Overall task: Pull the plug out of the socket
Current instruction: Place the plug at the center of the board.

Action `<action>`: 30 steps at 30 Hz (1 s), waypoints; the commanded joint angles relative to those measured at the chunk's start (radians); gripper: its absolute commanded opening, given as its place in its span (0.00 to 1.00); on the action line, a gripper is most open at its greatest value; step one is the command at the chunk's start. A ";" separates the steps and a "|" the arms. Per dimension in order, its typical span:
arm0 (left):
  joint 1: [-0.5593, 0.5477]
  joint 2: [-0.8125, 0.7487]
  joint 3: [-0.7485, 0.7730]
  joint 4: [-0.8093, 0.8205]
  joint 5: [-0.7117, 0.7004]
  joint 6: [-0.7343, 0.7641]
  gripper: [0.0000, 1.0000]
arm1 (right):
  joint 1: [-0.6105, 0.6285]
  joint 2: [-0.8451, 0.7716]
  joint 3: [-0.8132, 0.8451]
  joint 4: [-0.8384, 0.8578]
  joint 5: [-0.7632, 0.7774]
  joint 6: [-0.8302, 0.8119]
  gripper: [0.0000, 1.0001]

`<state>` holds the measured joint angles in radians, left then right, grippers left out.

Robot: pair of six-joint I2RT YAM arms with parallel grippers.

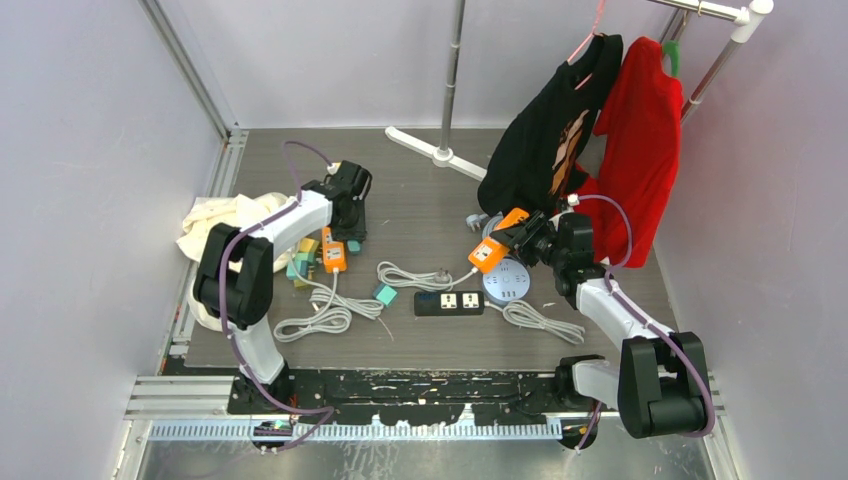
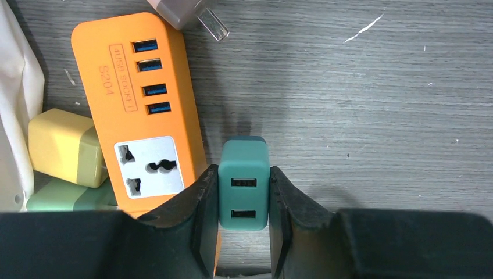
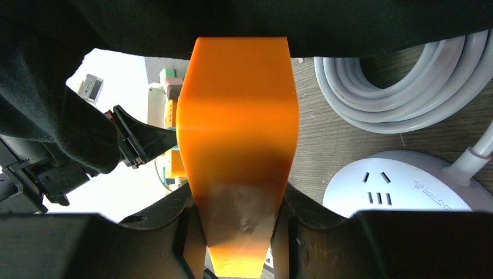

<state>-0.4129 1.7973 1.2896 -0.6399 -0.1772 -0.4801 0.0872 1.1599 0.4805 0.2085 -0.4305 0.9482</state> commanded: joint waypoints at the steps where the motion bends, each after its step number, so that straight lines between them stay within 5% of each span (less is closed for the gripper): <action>1: 0.008 -0.012 0.022 0.019 -0.020 0.012 0.34 | -0.007 -0.025 0.010 0.058 0.004 0.001 0.01; 5: 0.009 -0.026 0.020 0.023 -0.012 0.011 0.41 | -0.007 -0.022 0.010 0.061 0.004 0.003 0.01; 10: 0.010 -0.072 -0.006 0.055 0.011 0.003 0.63 | -0.007 -0.019 0.012 0.061 0.003 0.003 0.01; 21: 0.011 -0.251 -0.071 0.163 0.126 0.006 0.66 | -0.010 -0.021 0.010 0.062 0.001 0.006 0.01; 27: 0.020 -0.375 -0.207 0.402 0.382 0.000 0.70 | -0.009 -0.024 0.010 0.063 0.000 0.007 0.01; 30: 0.058 -0.408 -0.316 0.605 0.522 -0.102 0.90 | -0.009 -0.026 0.011 0.065 -0.003 0.009 0.01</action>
<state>-0.3992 1.4471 1.0828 -0.3454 0.1017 -0.4915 0.0826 1.1599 0.4801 0.2089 -0.4305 0.9489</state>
